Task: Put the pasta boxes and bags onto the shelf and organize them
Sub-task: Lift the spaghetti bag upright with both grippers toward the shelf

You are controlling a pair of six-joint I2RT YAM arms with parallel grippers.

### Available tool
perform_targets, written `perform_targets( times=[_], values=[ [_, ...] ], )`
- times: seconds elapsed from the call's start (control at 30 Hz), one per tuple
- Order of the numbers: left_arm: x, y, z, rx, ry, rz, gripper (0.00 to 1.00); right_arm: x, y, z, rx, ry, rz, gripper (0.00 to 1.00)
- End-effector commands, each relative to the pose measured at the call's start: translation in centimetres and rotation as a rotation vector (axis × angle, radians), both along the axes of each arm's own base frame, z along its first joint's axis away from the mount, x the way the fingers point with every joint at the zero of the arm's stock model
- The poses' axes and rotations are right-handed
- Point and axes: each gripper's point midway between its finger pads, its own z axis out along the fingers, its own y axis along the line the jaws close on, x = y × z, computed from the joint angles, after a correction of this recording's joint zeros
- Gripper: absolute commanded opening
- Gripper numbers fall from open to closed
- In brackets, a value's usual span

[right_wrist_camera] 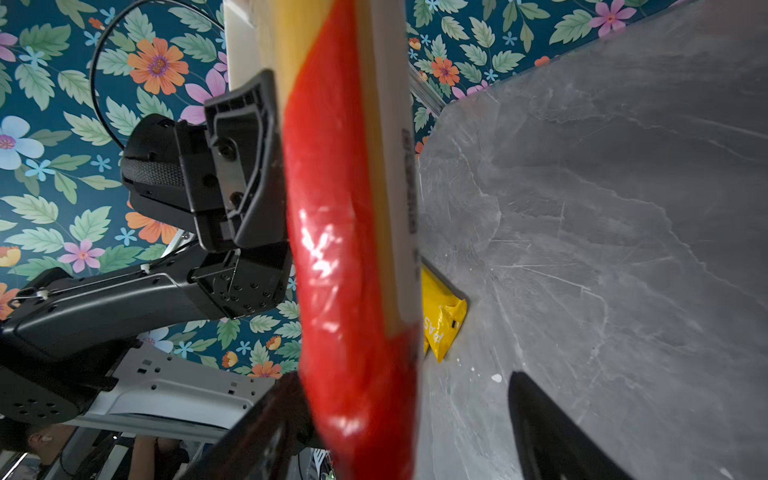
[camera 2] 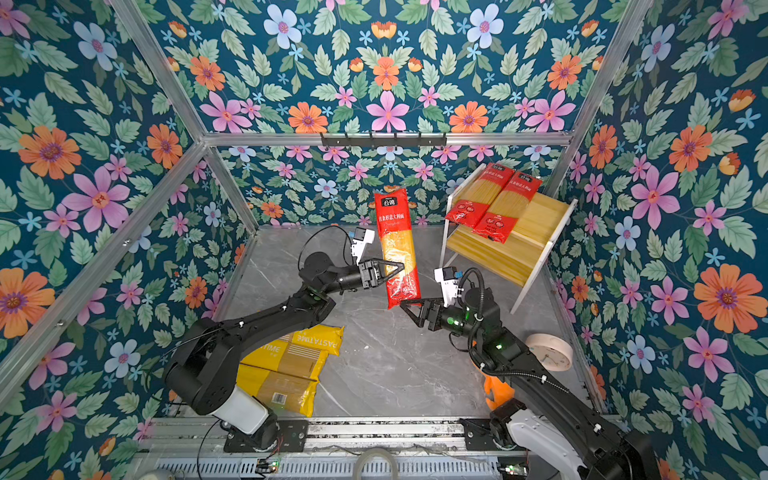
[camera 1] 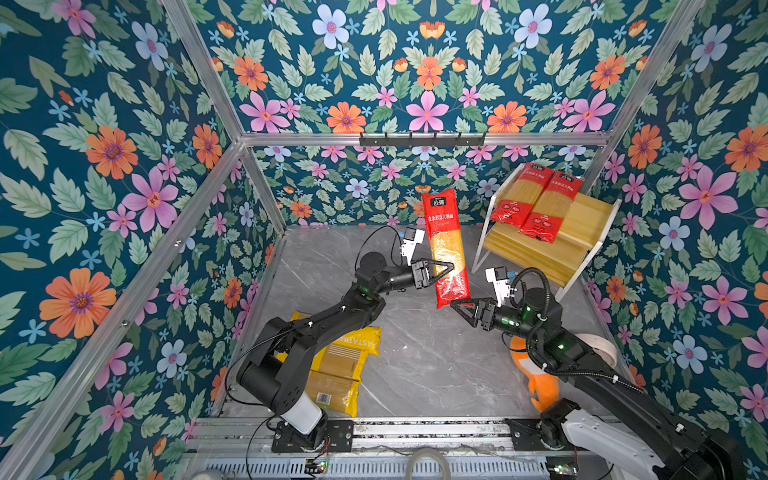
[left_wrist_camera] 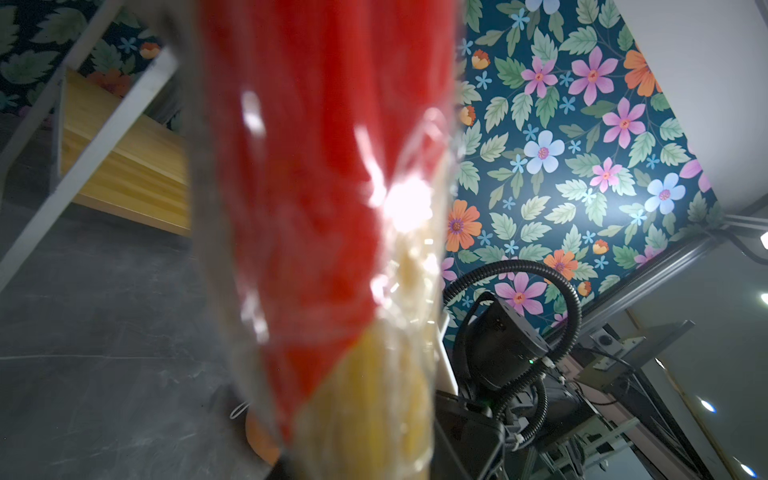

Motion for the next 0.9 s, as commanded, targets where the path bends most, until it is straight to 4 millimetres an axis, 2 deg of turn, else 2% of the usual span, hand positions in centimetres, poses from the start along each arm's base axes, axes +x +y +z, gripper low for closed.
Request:
perform_targets(
  times=[0.0, 0.1, 0.3, 0.4, 0.57, 0.63, 0.77, 0.87],
  values=[
    [-1.2, -0.3, 3.1, -0.081, -0.104, -0.024, 0.3, 0.3, 0.3, 2.5, 0.079, -0.066, 0.003, 0.76],
    [-1.7, -0.9, 3.5, -0.095, -0.108, -0.044, 0.3, 0.5, 0.2, 3.1, 0.111, -0.091, -0.009, 0.68],
    [-1.9, -1.8, 4.5, -0.13, -0.102, -0.084, 0.31, 0.7, -0.5, 4.3, 0.154, -0.132, -0.056, 0.43],
    [-1.9, -2.2, 4.5, -0.131, -0.099, -0.097, 0.31, 0.9, -0.8, 5.0, 0.178, -0.148, -0.081, 0.42],
    [-1.7, -2.4, 4.5, -0.131, -0.097, -0.108, 0.31, 1.6, -1.1, 5.8, 0.211, -0.166, -0.118, 0.53],
    [-1.8, -2.4, 4.6, -0.133, -0.098, -0.108, 0.31, 1.7, -1.1, 6.2, 0.219, -0.175, -0.12, 0.52],
    [-1.8, -2.4, 4.8, -0.135, -0.103, -0.111, 0.31, 1.7, -0.9, 6.6, 0.225, -0.182, -0.107, 0.31],
    [-1.8, -2.4, 5.1, -0.138, -0.107, -0.112, 0.39, 1.7, -1.0, 6.9, 0.231, -0.192, -0.111, 0.17]
  ],
)
